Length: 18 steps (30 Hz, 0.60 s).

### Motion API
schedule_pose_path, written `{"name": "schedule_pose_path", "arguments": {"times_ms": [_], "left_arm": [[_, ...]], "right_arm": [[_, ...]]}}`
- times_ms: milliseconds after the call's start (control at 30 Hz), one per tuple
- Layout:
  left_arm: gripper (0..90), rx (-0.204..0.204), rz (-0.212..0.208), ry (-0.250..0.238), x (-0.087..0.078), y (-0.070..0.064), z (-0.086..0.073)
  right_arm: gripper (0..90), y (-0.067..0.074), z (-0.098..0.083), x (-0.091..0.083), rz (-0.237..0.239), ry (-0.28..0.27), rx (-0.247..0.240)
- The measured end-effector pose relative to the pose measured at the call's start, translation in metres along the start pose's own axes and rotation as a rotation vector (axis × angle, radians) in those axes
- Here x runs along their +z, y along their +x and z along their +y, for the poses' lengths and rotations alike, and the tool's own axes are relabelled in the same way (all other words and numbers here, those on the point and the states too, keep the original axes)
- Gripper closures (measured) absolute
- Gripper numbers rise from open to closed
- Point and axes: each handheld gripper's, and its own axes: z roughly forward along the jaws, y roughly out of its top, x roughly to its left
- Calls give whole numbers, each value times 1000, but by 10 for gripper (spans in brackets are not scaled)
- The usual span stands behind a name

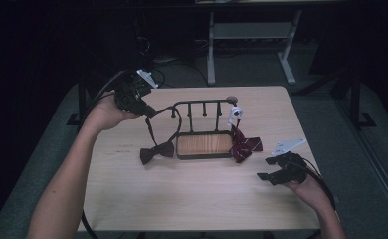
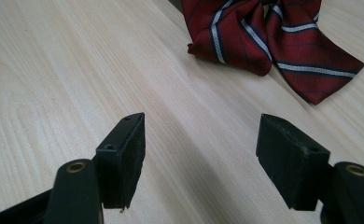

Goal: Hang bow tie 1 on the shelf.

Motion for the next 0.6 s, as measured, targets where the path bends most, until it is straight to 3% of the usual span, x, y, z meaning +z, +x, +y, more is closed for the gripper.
{"name": "schedule_pose_path", "arguments": {"times_ms": [600], "left_arm": [[897,-51,17,45,15,13,4]], "right_arm": [[328,0,0,-3,-3,-9,2]]}}
